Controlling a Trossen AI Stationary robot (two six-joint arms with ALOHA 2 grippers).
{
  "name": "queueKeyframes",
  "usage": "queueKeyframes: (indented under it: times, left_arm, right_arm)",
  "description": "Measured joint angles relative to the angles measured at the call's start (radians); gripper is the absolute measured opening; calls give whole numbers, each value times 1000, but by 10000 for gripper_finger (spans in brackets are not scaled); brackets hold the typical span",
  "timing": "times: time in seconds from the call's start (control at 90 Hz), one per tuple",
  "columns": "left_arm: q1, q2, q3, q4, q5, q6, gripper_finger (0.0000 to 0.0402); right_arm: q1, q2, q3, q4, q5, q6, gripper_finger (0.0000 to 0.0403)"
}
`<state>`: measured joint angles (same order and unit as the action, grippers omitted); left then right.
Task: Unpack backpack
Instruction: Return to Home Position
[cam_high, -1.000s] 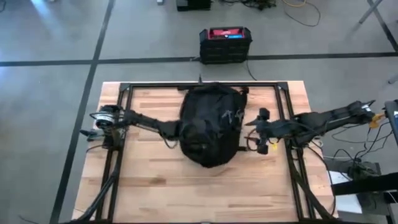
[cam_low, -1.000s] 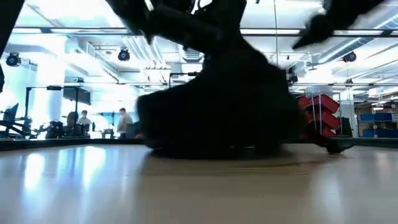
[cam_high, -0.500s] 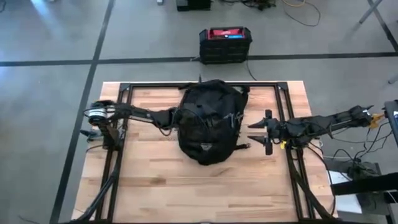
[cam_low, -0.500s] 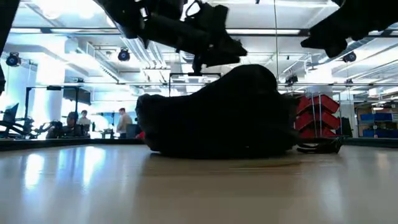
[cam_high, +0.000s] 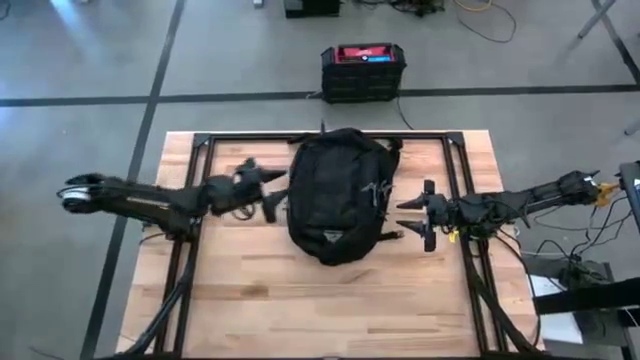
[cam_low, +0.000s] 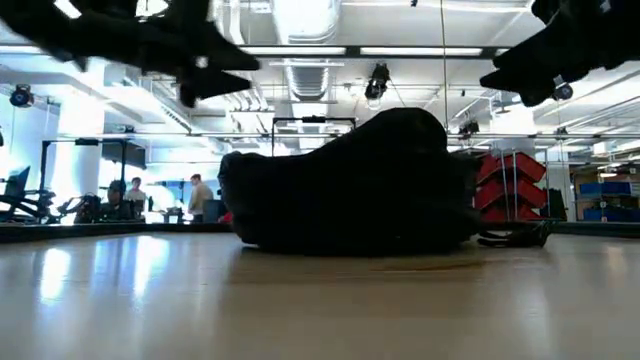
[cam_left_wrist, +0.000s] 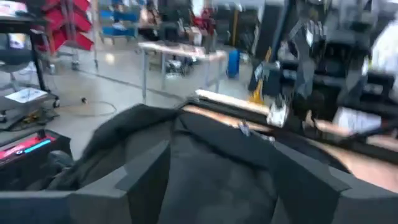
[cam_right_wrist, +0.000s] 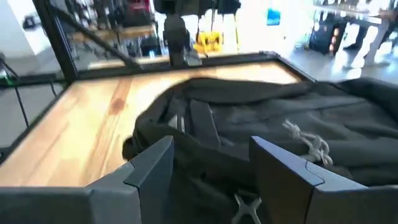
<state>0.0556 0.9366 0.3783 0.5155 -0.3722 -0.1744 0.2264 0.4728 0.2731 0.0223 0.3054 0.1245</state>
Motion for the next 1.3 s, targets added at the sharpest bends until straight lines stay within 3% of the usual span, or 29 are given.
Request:
queueKeyframes:
  times: [0.322, 0.456, 0.556, 0.644, 0.833, 1.033, 1.3]
  left_arm:
    - [-94, -532, -268, -107, -148, -8, 184]
    - [-124, -761, -290, -319, -168, -2, 157]
    - [-135, -933, -290, -465, -97, 11, 137]
    - [-141, -930, -260, -531, -50, 42, 118]
    - [-147, -935, -167, -619, -4, 60, 76]
    - [-159, -934, -166, -576, 71, 77, 46]
    - [-164, -935, -300, -402, 140, 70, 37]
  right_arm:
    - [0, -85, -107, 64, 0, -6, 157]
    - [1, -143, -139, 66, 0, -2, 106]
    - [8, -203, -164, 65, -2, -4, 48]
    - [27, -281, -186, 42, -2, -15, 9]
    - [71, -475, -234, -41, 40, -31, 8]
    - [88, -474, -238, -27, 60, -84, 2]
    - [90, -447, -242, -18, 28, -99, 0]
